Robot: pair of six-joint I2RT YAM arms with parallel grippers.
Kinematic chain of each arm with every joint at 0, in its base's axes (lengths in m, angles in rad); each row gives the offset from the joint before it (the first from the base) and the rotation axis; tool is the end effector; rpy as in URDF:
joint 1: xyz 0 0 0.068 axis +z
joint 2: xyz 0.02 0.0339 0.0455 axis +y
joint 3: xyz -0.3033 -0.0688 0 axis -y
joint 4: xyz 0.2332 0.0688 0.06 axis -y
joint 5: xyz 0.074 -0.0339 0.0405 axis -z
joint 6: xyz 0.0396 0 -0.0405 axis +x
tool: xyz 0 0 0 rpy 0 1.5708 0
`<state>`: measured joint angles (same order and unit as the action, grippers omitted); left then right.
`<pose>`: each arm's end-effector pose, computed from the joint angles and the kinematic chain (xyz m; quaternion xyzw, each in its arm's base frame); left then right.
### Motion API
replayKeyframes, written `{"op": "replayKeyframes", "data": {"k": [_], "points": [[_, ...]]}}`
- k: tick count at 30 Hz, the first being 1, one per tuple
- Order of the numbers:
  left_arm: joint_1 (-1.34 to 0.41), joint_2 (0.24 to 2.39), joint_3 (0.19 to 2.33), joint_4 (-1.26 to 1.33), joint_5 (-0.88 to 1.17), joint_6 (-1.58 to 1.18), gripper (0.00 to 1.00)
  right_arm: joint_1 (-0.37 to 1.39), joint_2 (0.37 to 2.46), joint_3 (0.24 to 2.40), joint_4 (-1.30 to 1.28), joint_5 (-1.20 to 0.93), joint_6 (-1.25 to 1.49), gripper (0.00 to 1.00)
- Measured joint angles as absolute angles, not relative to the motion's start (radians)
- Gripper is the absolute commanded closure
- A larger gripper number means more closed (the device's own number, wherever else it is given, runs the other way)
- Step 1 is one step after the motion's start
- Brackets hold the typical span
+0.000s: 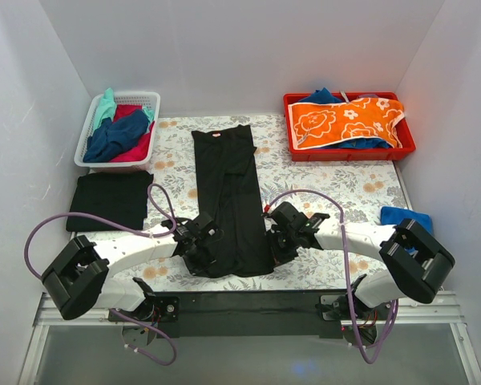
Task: Fold and stack the t-shirts
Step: Fold the tshirt
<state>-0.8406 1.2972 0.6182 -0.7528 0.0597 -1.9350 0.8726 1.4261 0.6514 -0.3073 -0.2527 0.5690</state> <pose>0.1136 -0.1304 0.1933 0.5170 -0.8526 0.0737 0.0166 0.1452 0.1884 0.1942 -0.1757 0.9469 0.2503 0.0996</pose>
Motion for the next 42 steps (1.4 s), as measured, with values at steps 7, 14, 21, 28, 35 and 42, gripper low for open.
{"op": "replayKeyframes", "data": {"k": [7,14,21,28,35,42], "points": [[-0.843,1.253,0.595,-0.785,0.053,-1.945,1.00,0.873,1.372,0.616,-0.341,-0.239,0.569,0.99],[-0.847,1.216,0.582,-0.823,0.033,-1.953,1.00,0.873,1.336,0.607,-0.349,-0.243,0.568,0.99],[-0.847,1.230,0.730,-0.873,-0.046,-1.953,1.00,0.873,1.333,0.685,-0.387,-0.230,0.560,0.99],[-0.846,1.320,0.997,-0.976,-0.255,-1.976,1.00,0.846,1.398,0.920,-0.421,-0.185,0.508,0.99],[-0.725,1.455,1.132,-1.013,-0.405,-1.916,1.00,0.706,1.538,1.122,-0.451,-0.160,0.412,0.99],[-0.525,1.676,1.289,-0.920,-0.425,-1.718,1.00,0.595,1.774,1.336,-0.472,-0.170,0.315,0.99]]}}
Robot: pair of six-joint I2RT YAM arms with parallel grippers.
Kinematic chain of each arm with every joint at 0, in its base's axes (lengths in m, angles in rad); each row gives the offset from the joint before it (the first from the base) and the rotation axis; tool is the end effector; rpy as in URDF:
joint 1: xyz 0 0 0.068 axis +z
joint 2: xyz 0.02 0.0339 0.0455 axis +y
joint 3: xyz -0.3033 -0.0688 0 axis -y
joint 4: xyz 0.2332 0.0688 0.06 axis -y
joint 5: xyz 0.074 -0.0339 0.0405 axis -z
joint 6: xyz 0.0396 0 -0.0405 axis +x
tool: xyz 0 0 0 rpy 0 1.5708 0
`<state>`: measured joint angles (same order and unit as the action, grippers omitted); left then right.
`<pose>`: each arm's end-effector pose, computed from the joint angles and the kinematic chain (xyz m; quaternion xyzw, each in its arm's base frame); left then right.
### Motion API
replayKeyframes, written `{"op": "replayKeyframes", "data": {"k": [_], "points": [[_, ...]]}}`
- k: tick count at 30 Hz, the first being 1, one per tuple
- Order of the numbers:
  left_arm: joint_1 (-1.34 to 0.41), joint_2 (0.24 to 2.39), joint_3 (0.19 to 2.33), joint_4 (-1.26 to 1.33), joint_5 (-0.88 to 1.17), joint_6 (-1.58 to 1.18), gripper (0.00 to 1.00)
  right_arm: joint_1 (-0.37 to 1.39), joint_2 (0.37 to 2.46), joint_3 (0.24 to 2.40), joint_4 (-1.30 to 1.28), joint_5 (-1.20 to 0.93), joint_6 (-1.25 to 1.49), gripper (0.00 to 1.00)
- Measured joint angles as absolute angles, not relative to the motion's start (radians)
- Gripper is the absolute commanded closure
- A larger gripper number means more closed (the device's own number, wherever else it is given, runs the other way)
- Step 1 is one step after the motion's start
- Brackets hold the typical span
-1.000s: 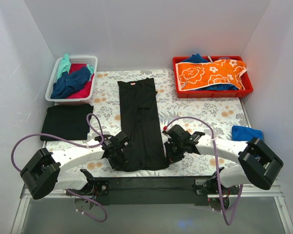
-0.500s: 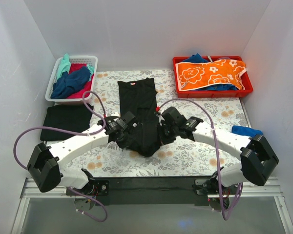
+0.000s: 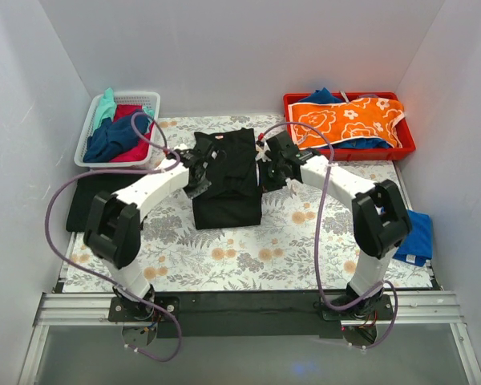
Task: Fold and stack the t-shirts
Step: Fold the tshirt
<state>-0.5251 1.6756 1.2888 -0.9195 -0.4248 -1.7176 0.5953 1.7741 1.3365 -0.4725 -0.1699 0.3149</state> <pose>0.2843 -0.1458 0.2765 -0.5671 0.7862 -0.0253 0.2442 0.3169 0.2227 0.2768 -0.1590 0.9294 0.2142 0.2550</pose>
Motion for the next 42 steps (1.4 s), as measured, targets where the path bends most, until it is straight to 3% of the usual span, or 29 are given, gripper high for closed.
{"op": "replayKeyframes", "data": {"k": [8,14,15,16,17,20,22,24,30,34,38,42], "points": [[-0.463,1.998,1.569,-0.830,-0.413,-1.544,1.00,0.543,2.042,1.600,-0.493,-0.202,0.263,0.99],[-0.434,2.118,1.677,-0.831,-0.408,-1.496,1.00,0.515,2.157,1.745,-0.530,-0.218,0.256,0.99],[-0.433,2.124,1.687,-0.833,-0.407,-1.491,0.98,0.511,2.168,1.761,-0.531,-0.221,0.255,0.98],[-0.426,2.134,1.700,-0.838,-0.407,-1.487,0.91,0.506,2.181,1.783,-0.537,-0.229,0.255,0.91],[-0.420,2.142,1.720,-0.845,-0.407,-1.483,0.77,0.502,2.195,1.809,-0.544,-0.241,0.255,0.75],[-0.413,2.157,1.761,-0.848,-0.411,-1.466,0.57,0.482,2.206,1.826,-0.547,-0.252,0.253,0.61],[-0.408,2.152,1.768,-0.844,-0.420,-1.454,0.48,0.472,2.206,1.826,-0.552,-0.253,0.255,0.57],[-0.407,2.143,1.768,-0.831,-0.434,-1.441,0.45,0.464,2.206,1.826,-0.553,-0.253,0.252,0.56],[-0.408,2.104,1.773,-0.828,-0.441,-1.409,0.46,0.460,2.172,1.816,-0.554,-0.249,0.250,0.57],[-0.408,2.054,1.723,-0.805,-0.414,-1.395,0.58,0.478,2.101,1.760,-0.554,-0.235,0.246,0.59],[-0.408,1.960,1.578,-0.776,-0.368,-1.385,0.81,0.517,2.060,1.713,-0.546,-0.231,0.246,0.64],[-0.408,1.921,1.466,-0.756,-0.319,-1.370,0.87,0.556,2.061,1.650,-0.547,-0.232,0.251,0.65]]}}
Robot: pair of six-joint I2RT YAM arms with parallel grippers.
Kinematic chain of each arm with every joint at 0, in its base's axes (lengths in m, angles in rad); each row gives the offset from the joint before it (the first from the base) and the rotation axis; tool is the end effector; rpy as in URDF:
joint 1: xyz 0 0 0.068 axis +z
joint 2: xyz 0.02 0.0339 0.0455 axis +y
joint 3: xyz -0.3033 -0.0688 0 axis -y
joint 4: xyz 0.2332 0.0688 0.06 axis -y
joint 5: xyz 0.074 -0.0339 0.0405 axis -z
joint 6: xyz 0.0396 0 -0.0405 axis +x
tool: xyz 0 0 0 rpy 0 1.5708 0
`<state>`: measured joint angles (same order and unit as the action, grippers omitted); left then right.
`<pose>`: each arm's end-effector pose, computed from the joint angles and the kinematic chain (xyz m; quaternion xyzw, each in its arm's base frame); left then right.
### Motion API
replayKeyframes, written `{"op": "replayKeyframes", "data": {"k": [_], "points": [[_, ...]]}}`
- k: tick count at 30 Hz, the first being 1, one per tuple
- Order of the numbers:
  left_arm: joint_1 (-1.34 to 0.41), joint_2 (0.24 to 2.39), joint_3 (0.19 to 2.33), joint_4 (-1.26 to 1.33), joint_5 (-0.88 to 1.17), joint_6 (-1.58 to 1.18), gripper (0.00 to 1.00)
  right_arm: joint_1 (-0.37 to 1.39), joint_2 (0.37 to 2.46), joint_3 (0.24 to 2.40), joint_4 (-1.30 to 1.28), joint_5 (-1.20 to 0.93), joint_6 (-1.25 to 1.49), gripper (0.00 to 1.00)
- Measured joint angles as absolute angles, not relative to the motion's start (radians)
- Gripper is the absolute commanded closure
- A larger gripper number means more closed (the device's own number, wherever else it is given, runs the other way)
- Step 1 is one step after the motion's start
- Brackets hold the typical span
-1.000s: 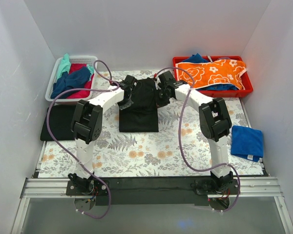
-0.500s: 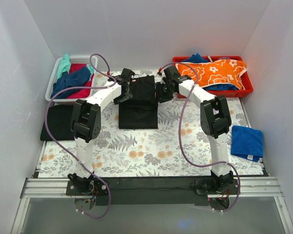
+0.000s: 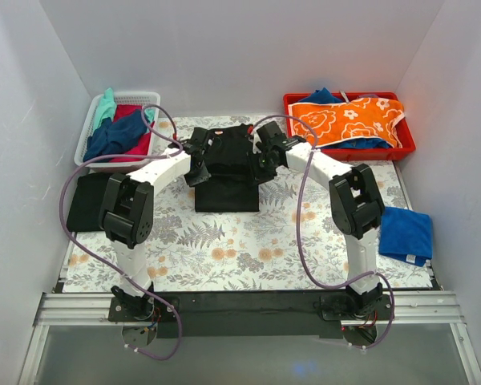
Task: Fold and stack the t-shirts
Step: Fold the tshirt
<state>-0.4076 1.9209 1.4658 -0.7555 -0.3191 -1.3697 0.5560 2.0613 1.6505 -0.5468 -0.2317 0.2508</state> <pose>0.3714 -0.1468 0.2454 -0.4747 0.8479 -0.0387 0.2328 0.3905 0.2534 0.2509 -0.1784 0.9307 0.2190 0.2325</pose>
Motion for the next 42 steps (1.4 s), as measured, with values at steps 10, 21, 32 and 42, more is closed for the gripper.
{"op": "replayKeyframes", "data": {"k": [10,21,32,42], "points": [[-0.403,1.994,1.491,-0.734,-0.288,-1.354,0.82,0.571,2.245,1.786,-0.560,-0.212,0.255,0.65],[-0.331,2.262,1.853,-0.742,-0.286,-1.308,0.81,0.519,2.399,2.142,-0.584,-0.178,0.253,0.65],[-0.252,2.203,1.824,-0.548,-0.361,-1.291,0.70,0.433,2.418,2.194,-0.579,-0.168,0.258,0.65],[-0.245,2.073,1.839,-0.523,-0.297,-1.227,0.65,0.430,2.233,1.900,-0.584,-0.159,0.254,0.61]]}}
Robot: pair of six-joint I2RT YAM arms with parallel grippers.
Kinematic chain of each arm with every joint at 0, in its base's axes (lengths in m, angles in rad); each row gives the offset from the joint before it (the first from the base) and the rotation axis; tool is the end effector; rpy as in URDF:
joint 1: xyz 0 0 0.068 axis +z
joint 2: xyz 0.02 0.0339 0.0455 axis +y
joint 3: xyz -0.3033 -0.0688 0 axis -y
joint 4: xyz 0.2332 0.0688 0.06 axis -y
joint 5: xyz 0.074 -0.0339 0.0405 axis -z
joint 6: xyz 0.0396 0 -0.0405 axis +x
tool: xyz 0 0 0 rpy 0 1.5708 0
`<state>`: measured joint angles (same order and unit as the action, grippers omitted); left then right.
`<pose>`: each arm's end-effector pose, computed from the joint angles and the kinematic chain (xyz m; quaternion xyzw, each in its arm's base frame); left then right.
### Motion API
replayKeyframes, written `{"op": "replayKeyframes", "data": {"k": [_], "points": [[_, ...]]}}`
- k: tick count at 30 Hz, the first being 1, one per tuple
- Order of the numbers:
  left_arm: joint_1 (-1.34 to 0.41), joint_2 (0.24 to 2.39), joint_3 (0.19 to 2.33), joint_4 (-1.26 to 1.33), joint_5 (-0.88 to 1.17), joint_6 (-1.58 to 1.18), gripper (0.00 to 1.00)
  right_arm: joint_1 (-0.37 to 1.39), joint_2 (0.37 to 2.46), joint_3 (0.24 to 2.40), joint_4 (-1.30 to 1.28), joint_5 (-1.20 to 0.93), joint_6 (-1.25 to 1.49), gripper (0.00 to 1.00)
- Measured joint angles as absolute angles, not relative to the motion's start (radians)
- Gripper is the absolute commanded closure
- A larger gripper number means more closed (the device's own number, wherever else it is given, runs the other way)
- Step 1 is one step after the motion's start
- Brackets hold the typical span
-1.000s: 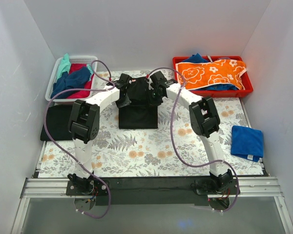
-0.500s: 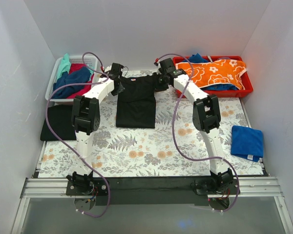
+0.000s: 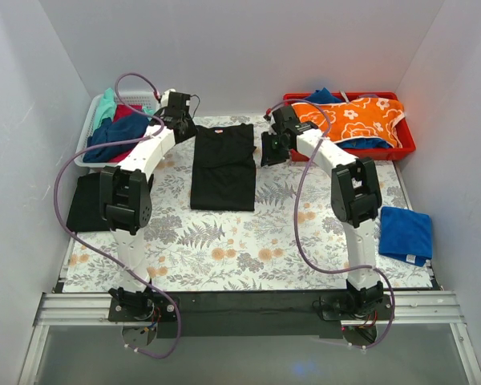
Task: Fold and stack the t-shirts
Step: Fold the tshirt
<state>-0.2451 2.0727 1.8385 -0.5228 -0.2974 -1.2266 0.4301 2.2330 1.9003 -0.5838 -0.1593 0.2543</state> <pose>0.4762 -0.1072 0.3068 -0.4797 0.7734 -0.1619 0.3814 0.4658 0.2206 0.2435 -0.1083 0.9381 0.1785 0.2765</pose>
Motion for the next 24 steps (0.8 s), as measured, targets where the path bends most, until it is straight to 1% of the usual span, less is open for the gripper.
{"op": "replayKeyframes", "data": {"k": [1,3,4,5,6,8,10,13,16,20,24], "points": [[-0.245,2.062,1.820,-0.535,-0.287,-1.227,0.62,0.433,2.201,1.857,-0.575,-0.163,0.254,0.59],[-0.245,2.019,1.725,-0.549,-0.260,-1.230,0.47,0.435,2.141,1.787,-0.576,-0.168,0.253,0.49],[-0.245,1.991,1.665,-0.559,-0.246,-1.231,0.36,0.440,2.107,1.744,-0.574,-0.175,0.253,0.45],[-0.245,1.958,1.599,-0.562,-0.231,-1.231,0.31,0.442,2.071,1.700,-0.572,-0.184,0.254,0.38],[-0.245,1.923,1.529,-0.565,-0.215,-1.230,0.29,0.445,2.038,1.661,-0.569,-0.192,0.256,0.35],[-0.245,1.858,1.422,-0.583,-0.183,-1.227,0.29,0.450,1.977,1.585,-0.547,-0.222,0.263,0.32],[-0.245,1.797,1.346,-0.583,-0.154,-1.222,0.29,0.457,1.925,1.509,-0.510,-0.265,0.271,0.32],[-0.245,1.711,1.261,-0.564,-0.110,-1.215,0.30,0.470,1.883,1.406,-0.445,-0.324,0.297,0.33],[-0.245,1.641,1.196,-0.548,-0.073,-1.217,0.32,0.489,1.880,1.350,-0.403,-0.365,0.321,0.36],[-0.245,1.624,1.146,-0.530,-0.034,-1.225,0.34,0.518,1.881,1.302,-0.358,-0.402,0.358,0.39],[-0.245,1.625,1.071,-0.511,0.006,-1.239,0.34,0.546,1.890,1.275,-0.293,-0.425,0.391,0.39]]}}
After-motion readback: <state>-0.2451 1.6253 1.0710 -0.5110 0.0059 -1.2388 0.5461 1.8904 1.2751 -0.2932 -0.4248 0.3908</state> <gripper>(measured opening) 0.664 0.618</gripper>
